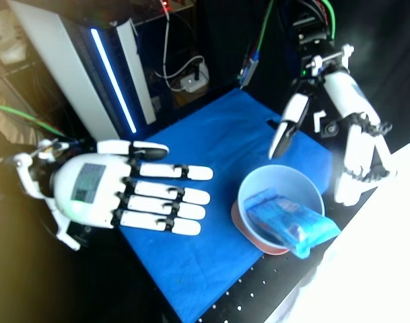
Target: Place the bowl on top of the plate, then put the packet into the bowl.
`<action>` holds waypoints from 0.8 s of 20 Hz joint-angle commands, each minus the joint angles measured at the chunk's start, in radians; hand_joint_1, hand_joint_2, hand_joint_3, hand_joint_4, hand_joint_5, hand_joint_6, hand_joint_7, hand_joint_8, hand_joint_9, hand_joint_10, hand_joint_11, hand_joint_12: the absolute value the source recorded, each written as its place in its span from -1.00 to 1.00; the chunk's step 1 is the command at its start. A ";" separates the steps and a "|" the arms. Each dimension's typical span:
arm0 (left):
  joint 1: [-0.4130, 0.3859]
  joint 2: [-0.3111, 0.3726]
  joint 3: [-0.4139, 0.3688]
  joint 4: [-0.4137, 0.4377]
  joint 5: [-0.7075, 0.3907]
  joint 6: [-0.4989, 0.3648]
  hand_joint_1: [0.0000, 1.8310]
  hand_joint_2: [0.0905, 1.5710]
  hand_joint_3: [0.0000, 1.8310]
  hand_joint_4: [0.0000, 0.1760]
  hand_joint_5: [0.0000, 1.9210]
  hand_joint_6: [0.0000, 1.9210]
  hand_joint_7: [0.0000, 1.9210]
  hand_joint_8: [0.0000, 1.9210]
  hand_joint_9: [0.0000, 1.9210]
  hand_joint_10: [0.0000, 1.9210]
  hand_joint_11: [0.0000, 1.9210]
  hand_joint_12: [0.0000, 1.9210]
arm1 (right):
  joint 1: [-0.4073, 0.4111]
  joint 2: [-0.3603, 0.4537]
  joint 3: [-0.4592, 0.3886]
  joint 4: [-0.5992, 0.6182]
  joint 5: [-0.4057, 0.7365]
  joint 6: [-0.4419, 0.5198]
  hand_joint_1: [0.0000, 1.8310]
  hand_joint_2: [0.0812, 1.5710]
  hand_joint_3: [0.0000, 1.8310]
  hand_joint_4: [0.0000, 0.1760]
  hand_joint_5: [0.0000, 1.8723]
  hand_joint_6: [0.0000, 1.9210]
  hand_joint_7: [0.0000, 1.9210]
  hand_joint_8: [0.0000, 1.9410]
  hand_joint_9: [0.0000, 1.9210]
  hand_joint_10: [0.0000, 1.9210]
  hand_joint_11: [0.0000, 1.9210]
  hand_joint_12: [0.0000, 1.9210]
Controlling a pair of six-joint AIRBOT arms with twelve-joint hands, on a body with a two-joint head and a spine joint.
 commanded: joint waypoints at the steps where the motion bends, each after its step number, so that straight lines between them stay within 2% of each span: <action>1: 0.006 0.023 -0.008 -0.030 -0.151 -0.006 -0.10 0.09 -1.00 0.49 -0.62 -1.00 -0.60 -1.00 -0.64 -1.00 -1.00 -0.01 | 0.006 0.011 -0.003 0.028 0.125 0.005 -1.00 0.64 -0.98 -0.05 -1.00 -1.00 -1.00 -1.00 -1.00 -1.00 -1.00 -1.00; 2: 0.022 0.048 -0.026 -0.038 -0.173 -0.006 -0.10 0.09 -1.00 0.51 -0.63 -1.00 -0.61 -1.00 -0.65 -1.00 -1.00 -0.06 | 0.005 0.017 -0.008 0.030 0.126 0.005 -1.00 0.64 -0.99 -0.04 -1.00 -1.00 -1.00 -1.00 -1.00 -1.00 -1.00 -1.00; 3: 0.053 0.084 -0.054 -0.057 -0.213 -0.005 -0.14 0.10 -1.00 0.51 -0.69 -1.00 -0.68 -1.00 -0.73 -1.00 -1.00 -0.24 | 0.001 0.026 -0.017 0.034 0.131 0.005 -1.00 0.63 -0.99 0.09 -1.00 -1.00 -1.00 -1.00 -1.00 -1.00 -1.00 -1.00; 4: 0.086 0.118 -0.083 -0.079 -0.254 -0.004 -0.16 0.11 -1.00 0.67 -0.73 -0.99 -0.77 -0.99 -0.83 -0.99 -1.00 -0.52 | -0.008 0.033 -0.024 0.038 0.143 0.005 -1.00 0.63 -0.99 0.13 -1.00 -1.00 -1.00 -1.00 -1.00 -1.00 -1.00 -1.00; 5: 0.127 0.150 -0.112 -0.104 -0.305 -0.002 -0.22 0.11 -1.00 0.93 -0.75 -1.00 -0.79 -1.00 -0.87 -1.00 -1.00 -0.67 | -0.036 0.038 -0.033 0.057 0.176 0.005 -0.99 0.63 -0.99 0.25 -1.00 -1.00 -1.00 -1.00 -1.00 -1.00 -1.00 -1.00; 6: 0.166 0.173 -0.135 -0.128 -0.348 -0.002 -0.24 0.12 -1.00 0.99 -0.77 -1.00 -0.82 -1.00 -0.90 -0.99 -1.00 -0.79 | -0.072 0.046 -0.044 0.086 0.222 0.005 -1.00 0.62 -1.00 0.05 -1.00 -1.00 -1.00 -1.00 -1.00 -1.00 -1.00 -1.00; 7: 0.205 0.196 -0.162 -0.157 -0.396 0.000 -0.27 0.12 -1.00 0.79 -0.80 -1.00 -0.86 -0.99 -0.96 -0.99 -1.00 -0.96 | -0.111 0.058 -0.061 0.119 0.273 0.005 -1.00 0.59 -1.00 0.01 -1.00 -1.00 -1.00 -1.00 -1.00 -1.00 -1.00 -1.00; 8: 0.251 0.223 -0.191 -0.185 -0.445 0.001 -0.30 0.12 -1.00 0.77 -0.82 -1.00 -0.88 -1.00 -0.97 -0.99 -1.00 -0.99 | -0.144 0.071 -0.077 0.143 0.312 0.005 -1.00 0.58 -1.00 0.15 -1.00 -1.00 -1.00 -1.00 -1.00 -1.00 -1.00 -1.00; 9: 0.304 0.253 -0.222 -0.216 -0.501 0.004 -0.32 0.08 -1.00 0.95 -0.82 -1.00 -0.89 -1.00 -0.97 -0.99 -0.99 -0.99 | -0.172 0.082 -0.093 0.163 0.345 0.005 -1.00 0.58 -1.00 0.27 -1.00 -1.00 -1.00 -1.00 -1.00 -1.00 -1.00 -1.00; 10: 0.362 0.285 -0.265 -0.255 -0.561 0.013 -0.31 0.07 -1.00 0.73 -0.83 -1.00 -0.89 -1.00 -0.97 -0.99 -0.97 -0.99 | -0.195 0.093 -0.108 0.179 0.378 0.005 -0.98 0.57 -1.00 0.30 -1.00 -1.00 -1.00 -1.00 -1.00 -1.00 -1.00 -1.00; 11: 0.450 0.326 -0.322 -0.319 -0.645 0.041 -0.31 0.04 -1.00 0.95 -0.84 -1.00 -0.91 -1.00 -0.99 -1.00 -0.99 -1.00 | -0.223 0.106 -0.127 0.196 0.417 0.005 -0.97 0.55 -1.00 0.30 -1.00 -1.00 -1.00 -1.00 -1.00 -1.00 -1.00 -1.00; 12: 0.527 0.351 -0.369 -0.377 -0.717 0.063 -0.22 0.05 -1.00 0.78 -0.81 -0.99 -0.91 -1.00 -1.00 -1.00 -1.00 -1.00 | -0.246 0.112 -0.141 0.211 0.447 0.005 -0.94 0.55 -1.00 0.21 -1.00 -1.00 -1.00 -1.00 -1.00 -1.00 -1.00 -1.00; 13: 0.587 0.362 -0.396 -0.417 -0.764 0.071 -0.14 0.04 -1.00 0.79 -0.81 -0.99 -0.92 -1.00 -1.00 -1.00 -1.00 -1.00 | -0.263 0.117 -0.149 0.221 0.463 0.005 -0.87 0.53 -1.00 0.19 -1.00 -1.00 -1.00 -1.00 -1.00 -1.00 -1.00 -1.00; 14: 0.690 0.372 -0.435 -0.481 -0.840 0.070 -0.06 0.03 -1.00 0.71 -0.84 -1.00 -0.96 -1.00 -1.00 -1.00 -1.00 -1.00 | -0.287 0.124 -0.161 0.229 0.481 0.005 -0.85 0.55 -1.00 0.23 -1.00 -1.00 -1.00 -1.00 -1.00 -1.00 -1.00 -1.00; 15: 0.761 0.376 -0.470 -0.532 -0.899 0.070 -0.06 0.03 -1.00 0.71 -0.84 -1.00 -0.96 -1.00 -1.00 -1.00 -1.00 -1.00 | -0.300 0.128 -0.171 0.232 0.486 0.005 -0.85 0.55 -1.00 0.23 -1.00 -1.00 -1.00 -1.00 -1.00 -1.00 -1.00 -1.00; 16: 0.835 0.375 -0.504 -0.580 -0.963 0.065 -0.04 0.01 -1.00 0.69 -0.84 -1.00 -0.98 -1.00 -1.00 -1.00 -1.00 -1.00 | -0.315 0.131 -0.180 0.241 0.492 0.005 -0.84 0.52 -1.00 0.51 -1.00 -1.00 -1.00 -1.00 -1.00 -1.00 -1.00 -1.00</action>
